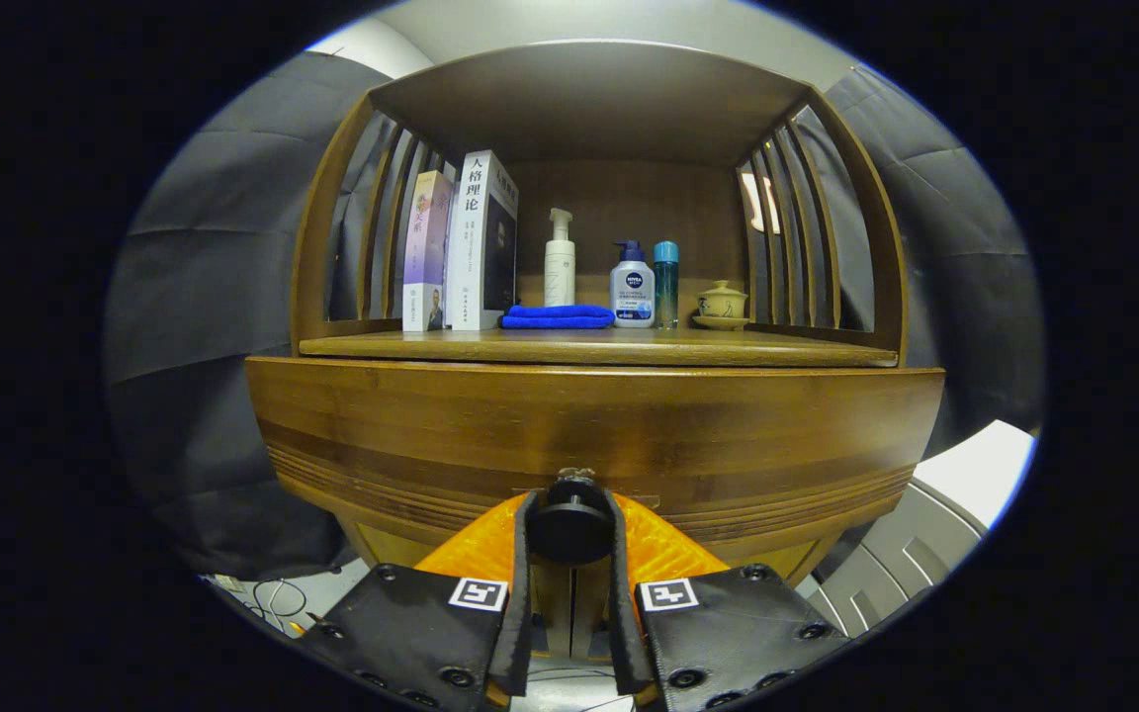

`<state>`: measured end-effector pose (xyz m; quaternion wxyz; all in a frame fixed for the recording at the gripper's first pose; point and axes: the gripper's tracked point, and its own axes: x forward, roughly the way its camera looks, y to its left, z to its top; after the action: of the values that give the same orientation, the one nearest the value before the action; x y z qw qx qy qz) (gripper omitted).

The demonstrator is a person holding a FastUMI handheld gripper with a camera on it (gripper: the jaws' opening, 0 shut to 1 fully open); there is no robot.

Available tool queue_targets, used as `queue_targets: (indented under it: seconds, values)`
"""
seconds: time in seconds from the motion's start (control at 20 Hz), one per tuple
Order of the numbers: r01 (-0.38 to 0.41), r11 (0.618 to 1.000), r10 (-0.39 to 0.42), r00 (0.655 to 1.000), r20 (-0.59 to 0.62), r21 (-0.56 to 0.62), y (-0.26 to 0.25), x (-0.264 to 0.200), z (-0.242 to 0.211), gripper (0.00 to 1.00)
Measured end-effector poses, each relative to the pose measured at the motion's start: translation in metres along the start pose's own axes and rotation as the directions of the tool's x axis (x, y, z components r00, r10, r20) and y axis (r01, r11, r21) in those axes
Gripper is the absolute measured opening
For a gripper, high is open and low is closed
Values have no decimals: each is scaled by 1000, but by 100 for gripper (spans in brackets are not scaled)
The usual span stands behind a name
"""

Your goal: Pull open the drawer, take out the items inside it, and place them on the countertop above the cabinet.

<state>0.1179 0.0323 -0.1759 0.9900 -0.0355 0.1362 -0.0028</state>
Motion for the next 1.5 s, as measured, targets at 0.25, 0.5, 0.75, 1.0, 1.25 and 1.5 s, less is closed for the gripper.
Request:
queue_targets:
  seconds: [0.25,0.5,0.75,1.0,1.25,1.5]
  values:
    - [-28,1000,28,1000,-8,-3,3,-28,-4,35]
    - [-47,999,46,999,-13,-8,5,-60,-11,35]
    - [-67,998,67,997,-27,-10,9,-92,-22,35]
    - [-103,994,102,994,-25,-37,14,-122,-32,34]
    - [-142,988,140,989,-39,-60,20,-139,-37,35]
    - [-166,982,162,986,-46,-93,19,-152,-42,35]
